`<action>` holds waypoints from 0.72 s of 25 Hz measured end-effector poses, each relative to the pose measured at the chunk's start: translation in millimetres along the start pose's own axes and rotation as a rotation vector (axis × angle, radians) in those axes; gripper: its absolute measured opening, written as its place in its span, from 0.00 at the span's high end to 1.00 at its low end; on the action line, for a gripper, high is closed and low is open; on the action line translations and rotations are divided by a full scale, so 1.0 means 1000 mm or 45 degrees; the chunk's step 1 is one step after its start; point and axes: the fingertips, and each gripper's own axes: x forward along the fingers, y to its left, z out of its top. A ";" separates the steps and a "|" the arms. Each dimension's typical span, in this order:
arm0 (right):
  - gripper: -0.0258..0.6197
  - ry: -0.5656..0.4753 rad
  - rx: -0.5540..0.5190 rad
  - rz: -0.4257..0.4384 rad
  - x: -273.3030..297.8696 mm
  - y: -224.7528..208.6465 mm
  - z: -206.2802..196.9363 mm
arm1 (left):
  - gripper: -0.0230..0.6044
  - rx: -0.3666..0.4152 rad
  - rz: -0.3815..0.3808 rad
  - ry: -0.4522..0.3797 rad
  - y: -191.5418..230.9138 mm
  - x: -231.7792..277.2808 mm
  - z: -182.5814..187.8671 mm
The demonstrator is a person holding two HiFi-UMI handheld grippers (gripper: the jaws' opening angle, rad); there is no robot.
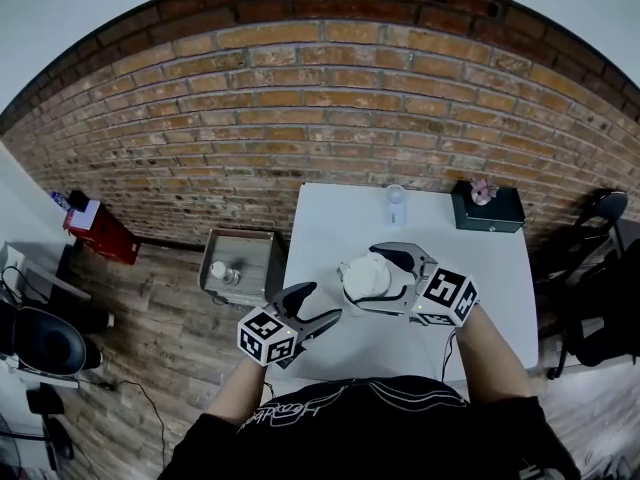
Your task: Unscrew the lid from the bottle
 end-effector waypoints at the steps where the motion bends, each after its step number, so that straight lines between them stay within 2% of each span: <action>1: 0.31 -0.014 -0.004 -0.019 -0.005 0.000 0.006 | 0.37 -0.019 0.008 -0.025 0.002 -0.009 0.005; 3: 0.31 -0.055 -0.003 -0.053 -0.015 0.000 0.019 | 0.39 -0.044 0.026 -0.074 0.005 -0.025 0.018; 4: 0.31 -0.080 0.002 -0.067 -0.020 0.001 0.027 | 0.49 -0.046 0.039 -0.098 0.006 -0.032 0.026; 5: 0.31 -0.107 0.005 -0.081 -0.026 0.003 0.036 | 0.64 -0.041 0.052 -0.121 0.005 -0.039 0.034; 7: 0.31 -0.155 0.000 -0.118 -0.037 0.008 0.053 | 0.78 -0.031 0.052 -0.164 0.001 -0.053 0.049; 9: 0.31 -0.196 -0.018 -0.177 -0.053 0.014 0.069 | 0.86 -0.034 0.007 -0.216 -0.011 -0.069 0.063; 11: 0.31 -0.254 -0.018 -0.250 -0.072 0.022 0.085 | 0.88 -0.037 -0.043 -0.265 -0.024 -0.083 0.076; 14: 0.31 -0.392 0.058 -0.370 -0.102 0.038 0.104 | 0.90 -0.008 -0.084 -0.304 -0.044 -0.102 0.090; 18: 0.31 -0.481 0.269 -0.611 -0.137 0.057 0.085 | 0.90 0.034 -0.160 -0.330 -0.072 -0.121 0.101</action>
